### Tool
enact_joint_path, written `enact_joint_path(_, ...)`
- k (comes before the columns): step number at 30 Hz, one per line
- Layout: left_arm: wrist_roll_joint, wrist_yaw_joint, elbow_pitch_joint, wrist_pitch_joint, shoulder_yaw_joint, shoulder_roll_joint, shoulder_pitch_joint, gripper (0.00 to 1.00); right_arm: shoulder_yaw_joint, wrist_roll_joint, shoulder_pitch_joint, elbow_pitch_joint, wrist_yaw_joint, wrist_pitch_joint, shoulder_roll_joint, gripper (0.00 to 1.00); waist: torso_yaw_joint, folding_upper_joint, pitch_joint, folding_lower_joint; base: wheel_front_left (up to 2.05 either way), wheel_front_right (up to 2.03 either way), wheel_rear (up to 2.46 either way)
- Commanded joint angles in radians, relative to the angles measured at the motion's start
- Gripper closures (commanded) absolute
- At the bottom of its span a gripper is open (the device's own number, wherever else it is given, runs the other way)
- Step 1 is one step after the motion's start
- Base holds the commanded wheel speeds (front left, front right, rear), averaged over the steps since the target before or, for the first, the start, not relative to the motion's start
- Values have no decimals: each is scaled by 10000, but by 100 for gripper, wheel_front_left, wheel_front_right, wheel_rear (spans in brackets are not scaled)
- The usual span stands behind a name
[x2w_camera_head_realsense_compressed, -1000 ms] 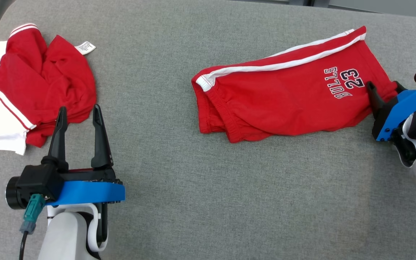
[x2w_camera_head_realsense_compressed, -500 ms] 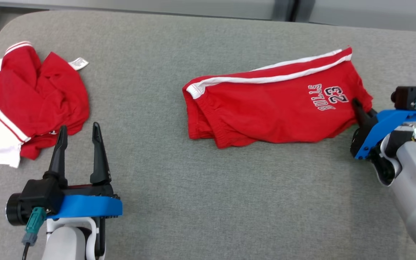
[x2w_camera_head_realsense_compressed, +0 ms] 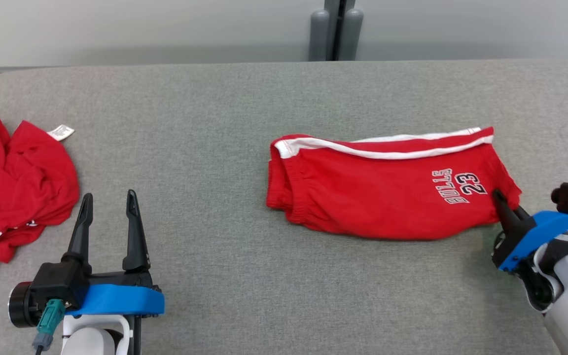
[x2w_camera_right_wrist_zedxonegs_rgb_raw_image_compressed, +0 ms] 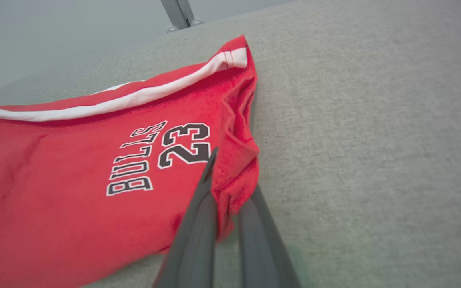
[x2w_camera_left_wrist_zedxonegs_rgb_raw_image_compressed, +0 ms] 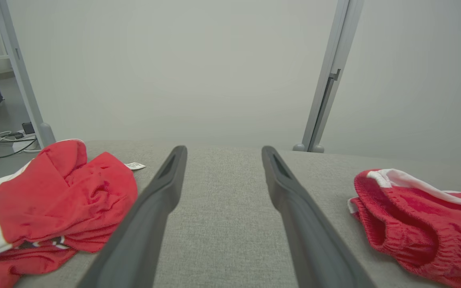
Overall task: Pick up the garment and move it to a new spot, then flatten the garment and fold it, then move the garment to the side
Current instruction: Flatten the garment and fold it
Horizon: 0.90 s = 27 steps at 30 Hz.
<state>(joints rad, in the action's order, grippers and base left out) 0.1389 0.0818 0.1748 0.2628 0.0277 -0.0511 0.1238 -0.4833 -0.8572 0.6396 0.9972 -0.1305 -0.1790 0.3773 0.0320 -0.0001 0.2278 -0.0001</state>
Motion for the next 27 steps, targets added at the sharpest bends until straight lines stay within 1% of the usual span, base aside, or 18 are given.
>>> enact_joint_path(1, -106, 45, 23, 28, 38, 9, -108, 0, 56, -143, -267, -31, -5, -100, 185, 100, -176, 1, -172, 1, 0, 0, 0)
enact_joint_path(6, -25, -23, -37, 28, -116, 8, -209, 0, 291, -445, -621, 140, -4, -225, 657, 100, -237, 1, -317, 1, 0, 0, 0)
enact_joint_path(11, -12, 24, -23, 28, -168, 8, -303, 0, 491, -681, -697, 312, -5, -344, 808, 100, -212, 1, -332, 1, 0, 0, 0)
enact_joint_path(19, 8, 55, 90, 28, -127, 10, -332, 0, 342, -714, -212, -139, -5, -526, 437, 100, -260, 1, -453, 1, 0, 0, 0)
enact_joint_path(27, 83, 14, 136, 28, -251, 9, -397, 0, -66, -408, 298, -1063, -5, -684, -27, 100, -170, 1, -741, 1, 0, 0, 0)
